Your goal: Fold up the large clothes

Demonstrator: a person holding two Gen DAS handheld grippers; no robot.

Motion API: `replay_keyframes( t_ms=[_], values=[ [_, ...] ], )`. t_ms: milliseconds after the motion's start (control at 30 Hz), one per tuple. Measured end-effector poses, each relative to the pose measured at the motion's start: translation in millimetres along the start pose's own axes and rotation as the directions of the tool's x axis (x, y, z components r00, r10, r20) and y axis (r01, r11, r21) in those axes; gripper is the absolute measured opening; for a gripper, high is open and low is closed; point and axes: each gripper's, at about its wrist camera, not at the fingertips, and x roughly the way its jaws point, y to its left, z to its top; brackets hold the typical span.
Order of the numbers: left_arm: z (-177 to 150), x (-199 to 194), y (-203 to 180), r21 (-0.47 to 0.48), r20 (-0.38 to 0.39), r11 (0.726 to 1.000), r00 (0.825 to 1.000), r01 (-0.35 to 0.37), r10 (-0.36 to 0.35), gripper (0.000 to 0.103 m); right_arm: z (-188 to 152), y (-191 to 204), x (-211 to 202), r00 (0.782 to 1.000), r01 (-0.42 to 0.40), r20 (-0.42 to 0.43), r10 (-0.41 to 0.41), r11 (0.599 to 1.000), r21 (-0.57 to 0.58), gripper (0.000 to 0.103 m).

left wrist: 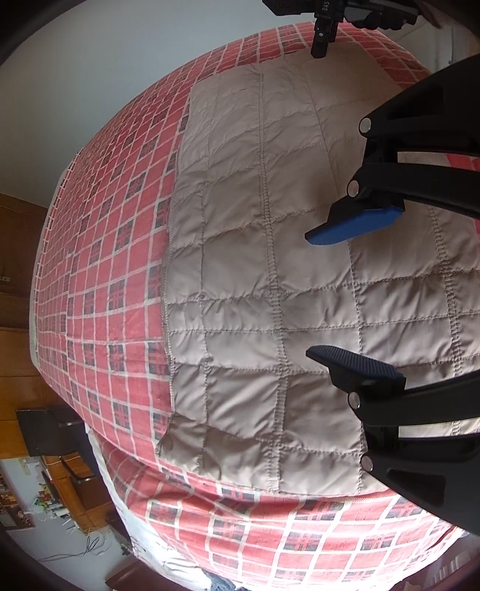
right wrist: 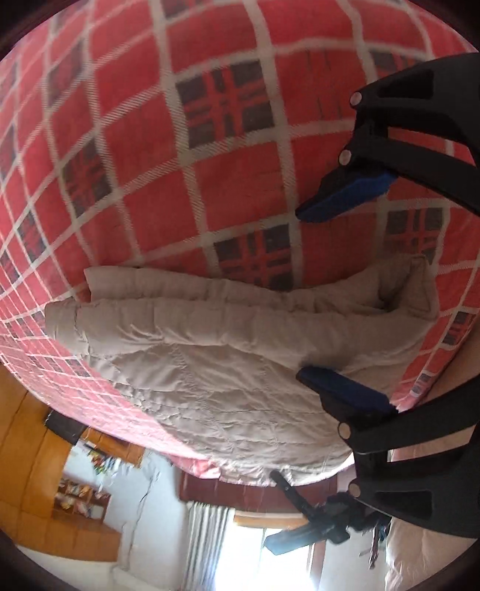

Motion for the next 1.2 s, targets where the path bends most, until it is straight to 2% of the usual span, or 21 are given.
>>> replay_keyframes(
  t_ms=[133, 167, 300, 533, 567, 600, 667, 733, 800, 933, 1000, 1067, 1200],
  values=[
    [-1.4, 2.7, 1.8, -0.008, -0.009, 1.000, 1.000, -0.004, 0.004, 0.057, 3.0, -2.7, 3.7, 0.998, -0.060, 0.005, 0.060, 0.998, 0.007, 0.082],
    [-1.6, 3.5, 2.3, -0.010, -0.011, 1.000, 1.000, -0.004, 0.004, 0.058, 3.8, -0.2, 5.0, 0.998, -0.060, -0.004, 0.060, 0.998, -0.007, 0.078],
    [-2.9, 6.0, 4.7, -0.018, -0.020, 1.000, 1.000, -0.003, 0.003, 0.058, 6.5, 8.6, 10.3, 0.999, -0.042, -0.024, 0.041, 0.998, -0.046, 0.074],
    [-5.2, 10.4, 6.3, -0.019, -0.032, 1.000, 0.999, -0.004, 0.003, 0.059, 7.2, 21.4, 23.7, 0.996, -0.090, -0.029, 0.089, 0.995, -0.042, 0.068],
    [-5.2, 11.4, 6.4, -0.019, -0.034, 1.000, 0.999, -0.003, 0.002, 0.059, 7.1, 19.4, 22.5, 0.995, -0.097, -0.027, 0.096, 0.994, -0.041, 0.065],
    [-5.3, 12.9, 6.4, -0.018, -0.037, 1.000, 0.999, -0.003, 0.003, 0.059, 6.8, 18.7, 22.4, 0.994, -0.109, -0.024, 0.108, 0.993, -0.040, 0.057],
    [-5.7, 14.7, 5.8, -0.013, -0.039, 1.000, 0.999, -0.008, 0.007, 0.060, 5.5, 14.4, 20.9, 0.982, -0.186, -0.042, 0.185, 0.982, -0.016, 0.047],
    [-5.6, 14.7, 5.2, -0.007, -0.040, 1.000, 0.999, -0.011, 0.011, 0.060, 5.0, 12.6, 24.0, 0.980, -0.196, -0.051, 0.195, 0.981, -0.015, 0.050],
    [-5.2, 14.7, 5.3, -0.005, -0.040, 1.000, 0.999, -0.010, 0.010, 0.061, 5.9, 6.6, 28.0, 0.970, -0.234, -0.059, 0.235, 0.972, 0.015, 0.056],
    [-5.3, 15.6, 5.6, -0.005, -0.042, 1.000, 0.999, -0.009, 0.009, 0.061, 10.1, 4.7, 30.4, 0.964, -0.259, -0.055, 0.259, 0.966, 0.013, 0.056],
    [-5.4, 15.6, 5.5, -0.004, -0.042, 1.000, 0.999, -0.008, 0.008, 0.062, 10.2, 8.9, 30.0, 0.964, -0.261, -0.058, 0.261, 0.965, -0.003, 0.038],
    [-5.5, 15.8, 5.7, -0.004, -0.043, 1.000, 0.999, -0.007, 0.007, 0.062, 11.8, 9.1, 25.1, 0.954, -0.296, -0.050, 0.296, 0.955, 0.013, 0.028],
    [-4.9, 15.3, 5.6, -0.001, -0.041, 1.000, 0.999, -0.009, 0.009, 0.062, 13.2, 24.8, 4.5, 0.951, -0.310, -0.025, 0.309, 0.950, -0.036, 0.020]
  ],
)
